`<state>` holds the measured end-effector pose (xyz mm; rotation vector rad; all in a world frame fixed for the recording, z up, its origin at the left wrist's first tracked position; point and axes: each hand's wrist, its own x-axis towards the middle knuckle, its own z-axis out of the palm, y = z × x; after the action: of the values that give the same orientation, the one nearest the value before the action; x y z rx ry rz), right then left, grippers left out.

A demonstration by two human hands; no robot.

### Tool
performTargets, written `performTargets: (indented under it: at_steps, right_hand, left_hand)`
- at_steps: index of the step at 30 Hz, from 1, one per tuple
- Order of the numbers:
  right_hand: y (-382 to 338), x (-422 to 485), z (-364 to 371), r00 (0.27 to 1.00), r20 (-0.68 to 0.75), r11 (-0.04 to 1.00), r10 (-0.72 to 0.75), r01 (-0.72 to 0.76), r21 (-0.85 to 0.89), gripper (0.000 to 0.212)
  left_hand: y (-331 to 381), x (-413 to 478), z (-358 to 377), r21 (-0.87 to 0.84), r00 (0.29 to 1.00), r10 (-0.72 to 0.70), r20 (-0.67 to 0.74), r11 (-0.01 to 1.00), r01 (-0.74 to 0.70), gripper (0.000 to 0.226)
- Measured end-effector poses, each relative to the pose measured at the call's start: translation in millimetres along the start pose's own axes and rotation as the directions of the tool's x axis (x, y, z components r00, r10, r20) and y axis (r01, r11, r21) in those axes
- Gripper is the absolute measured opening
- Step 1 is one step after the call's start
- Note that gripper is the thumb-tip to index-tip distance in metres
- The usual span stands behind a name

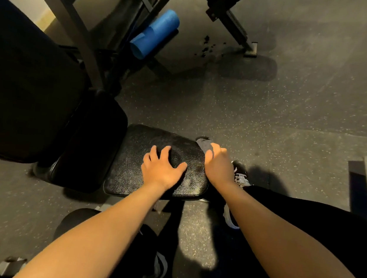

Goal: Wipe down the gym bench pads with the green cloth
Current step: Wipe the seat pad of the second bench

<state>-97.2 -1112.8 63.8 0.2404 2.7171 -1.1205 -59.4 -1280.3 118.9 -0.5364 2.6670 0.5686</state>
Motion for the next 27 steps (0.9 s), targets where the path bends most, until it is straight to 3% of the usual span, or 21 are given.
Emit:
performTargets:
  at_steps: [3, 8, 12, 16, 18, 21, 24, 27]
  right_hand:
    - [-8, 14, 2, 0.999, 0.04, 0.999, -0.037, 0.038, -0.03, 0.039]
    - [-48, 46, 13, 0.978, 0.176, 0.97, -0.109, 0.143, -0.198, 0.028]
    - [-97, 65, 40, 0.896, 0.418, 0.871, -0.151, 0.321, -0.373, 0.038]
    - [-102, 72, 56, 0.836, 0.485, 0.817, -0.255, 0.455, -0.354, 0.051]
    - [-85, 63, 53, 0.833, 0.433, 0.826, -0.344, 0.487, -0.282, 0.049]
    - [-63, 34, 45, 0.844, 0.225, 0.809, -0.488, 0.533, -0.247, 0.046]
    - [-51, 8, 35, 0.894, 0.162, 0.785, -0.418, 0.445, -0.43, 0.042]
    - [-52, -6, 36, 0.927, 0.075, 0.805, -0.369, 0.359, -0.473, 0.047]
  left_hand:
    - [-6, 10, -3, 0.06, 0.997, -0.057, 0.052, 0.997, 0.054, 0.098]
    - [-17, 16, 3, 0.091, 1.0, 0.001, 0.016, 0.996, -0.003, 0.103]
    - [-21, 18, 7, 0.054, 1.0, 0.023, -0.02, 0.998, -0.022, 0.104]
    - [-28, 19, 10, -0.035, 0.998, 0.037, -0.051, 0.999, -0.039, 0.106]
    - [-34, 18, 10, -0.063, 0.996, 0.056, -0.066, 0.996, -0.06, 0.106]
    - [-45, 17, 3, -0.097, 0.992, 0.111, -0.06, 0.988, -0.116, 0.1]
    - [-56, 15, -5, -0.096, 0.981, 0.191, -0.035, 0.977, -0.193, 0.094]
    - [-72, 8, -9, -0.001, 0.99, 0.125, -0.063, 0.992, -0.126, 0.102]
